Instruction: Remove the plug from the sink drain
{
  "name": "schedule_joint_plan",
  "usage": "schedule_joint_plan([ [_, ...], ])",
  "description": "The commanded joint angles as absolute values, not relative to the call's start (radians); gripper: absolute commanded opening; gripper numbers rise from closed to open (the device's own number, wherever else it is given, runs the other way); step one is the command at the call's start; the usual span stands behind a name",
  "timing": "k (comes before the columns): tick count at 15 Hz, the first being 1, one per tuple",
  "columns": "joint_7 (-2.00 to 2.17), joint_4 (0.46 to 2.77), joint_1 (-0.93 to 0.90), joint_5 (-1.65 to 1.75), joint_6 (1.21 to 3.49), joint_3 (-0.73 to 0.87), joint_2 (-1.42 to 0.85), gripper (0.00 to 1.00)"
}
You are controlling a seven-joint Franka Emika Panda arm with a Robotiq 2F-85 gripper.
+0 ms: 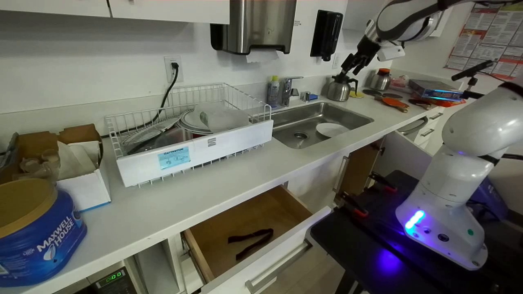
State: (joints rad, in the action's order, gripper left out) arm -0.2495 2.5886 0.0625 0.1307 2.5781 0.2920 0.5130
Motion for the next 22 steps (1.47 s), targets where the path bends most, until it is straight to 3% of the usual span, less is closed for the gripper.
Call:
schedule_joint_plan([
  [1,-0.255,2.477,0.101,0.094,2.679,0.316,0.270,1.00],
  [6,-0.226,2.365,0.181,0.105,2.696,0.317,0.042,1.00],
  [15,-0.199,2.315,0.205,0.095,2.686,0.291,-0.041,1.00],
  [22,-0.204,1.993,0.272,-0.225,2.723,0.180,-0.454,1.00],
])
